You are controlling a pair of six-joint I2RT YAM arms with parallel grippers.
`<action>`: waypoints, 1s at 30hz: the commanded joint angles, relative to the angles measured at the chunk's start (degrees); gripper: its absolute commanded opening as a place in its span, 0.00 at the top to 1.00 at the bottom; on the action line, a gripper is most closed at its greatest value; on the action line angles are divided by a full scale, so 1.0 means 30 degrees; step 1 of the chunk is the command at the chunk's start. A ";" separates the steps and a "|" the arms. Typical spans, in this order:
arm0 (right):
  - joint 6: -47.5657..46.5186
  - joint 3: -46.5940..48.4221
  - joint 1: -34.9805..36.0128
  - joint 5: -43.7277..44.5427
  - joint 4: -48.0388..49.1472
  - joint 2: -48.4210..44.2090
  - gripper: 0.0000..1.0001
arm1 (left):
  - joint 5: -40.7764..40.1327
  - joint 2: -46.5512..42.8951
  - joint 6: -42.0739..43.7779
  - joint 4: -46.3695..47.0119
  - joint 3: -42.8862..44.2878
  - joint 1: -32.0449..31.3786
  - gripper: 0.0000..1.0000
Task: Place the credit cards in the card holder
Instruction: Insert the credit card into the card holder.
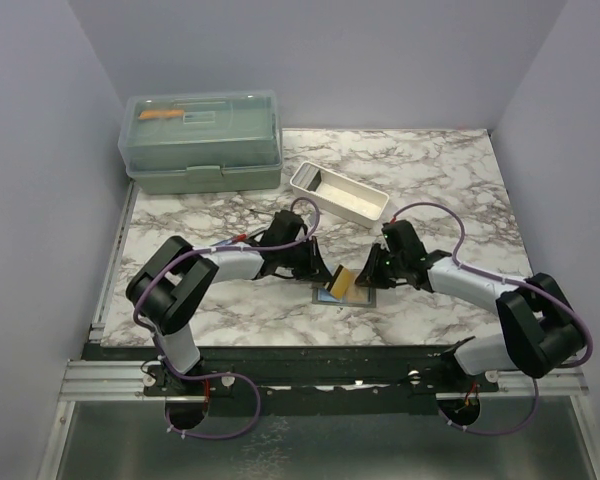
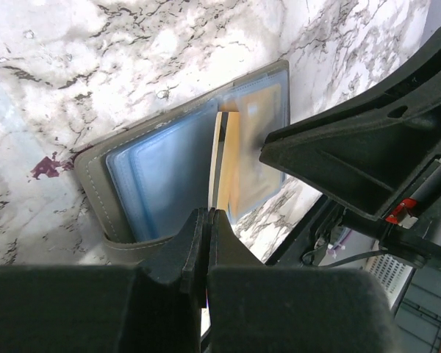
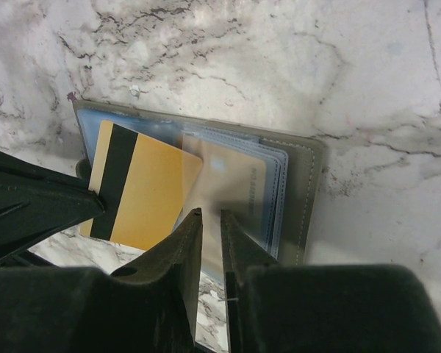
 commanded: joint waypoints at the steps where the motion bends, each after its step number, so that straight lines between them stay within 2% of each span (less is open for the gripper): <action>1: 0.0117 -0.0060 -0.0128 0.1446 -0.2383 -0.0973 0.76 | -0.1205 0.0362 -0.0449 0.1421 -0.0707 -0.0367 1.00; 6: -0.0118 -0.0454 -0.0189 0.1544 -0.2894 -0.1096 0.71 | -0.1487 0.0625 -0.0758 0.1916 -0.0835 -0.0611 1.00; 14: 0.0213 -0.1668 -0.0188 0.0958 -0.2220 -0.1029 0.72 | -0.1739 0.1007 -0.1283 0.2777 -0.0942 -0.1022 1.00; 26: 0.0399 -0.1772 -0.0191 0.0153 -0.1093 -0.0479 0.73 | -0.2497 0.1233 -0.2175 0.4719 -0.1910 -0.1597 1.00; 30: 0.0450 -0.1387 -0.0202 0.1590 -0.3133 -0.1144 0.72 | -0.3237 0.1230 -0.2478 0.5227 -0.2291 -0.1647 1.00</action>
